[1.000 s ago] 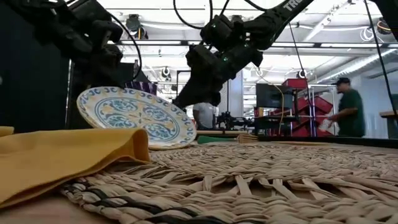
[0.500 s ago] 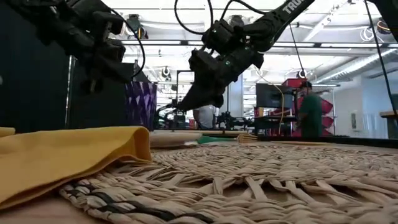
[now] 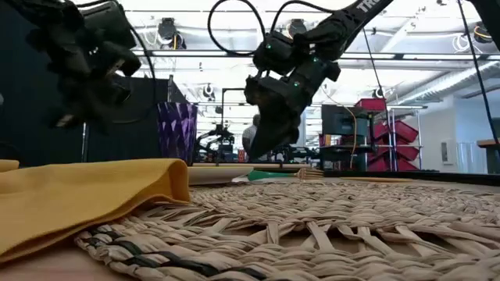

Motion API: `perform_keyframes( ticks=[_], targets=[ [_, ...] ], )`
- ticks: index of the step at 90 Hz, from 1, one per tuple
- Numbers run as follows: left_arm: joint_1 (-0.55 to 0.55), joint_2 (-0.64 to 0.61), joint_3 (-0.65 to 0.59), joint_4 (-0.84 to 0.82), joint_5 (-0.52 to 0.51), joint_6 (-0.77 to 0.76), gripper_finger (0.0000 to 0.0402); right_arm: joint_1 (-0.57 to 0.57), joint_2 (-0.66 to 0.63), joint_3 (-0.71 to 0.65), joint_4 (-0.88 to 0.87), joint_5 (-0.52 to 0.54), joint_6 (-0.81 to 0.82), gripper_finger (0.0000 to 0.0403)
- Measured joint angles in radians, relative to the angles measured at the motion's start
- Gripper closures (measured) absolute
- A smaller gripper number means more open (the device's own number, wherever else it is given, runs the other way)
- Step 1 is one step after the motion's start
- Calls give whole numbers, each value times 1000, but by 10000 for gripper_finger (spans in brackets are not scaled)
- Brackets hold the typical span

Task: Set table place
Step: Put the white plate on the brown placemat

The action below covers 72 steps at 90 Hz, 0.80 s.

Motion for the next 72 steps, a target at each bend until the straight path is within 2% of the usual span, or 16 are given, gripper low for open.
perform_keyframes(
  ticks=[18, 29, 52, 61, 72],
  targets=[
    [-31, 14, 0, 71, -4, -100, 401, 33, -60, 0, -79, 6, -7, 300],
    [-38, 48, 0, 71, -7, -108, 398, 55, -100, 0, -105, 5, -7, 300],
    [-98, 196, -1, 166, 14, -101, 338, 100, -129, 0, -116, 5, -36, 303],
    [-95, 232, -1, 147, 15, -62, 320, 112, -121, 1, -84, 2, -49, 328],
    [-96, 238, -2, 156, -21, -47, 315, 118, -104, 1, -56, -4, -72, 389]
  ],
)
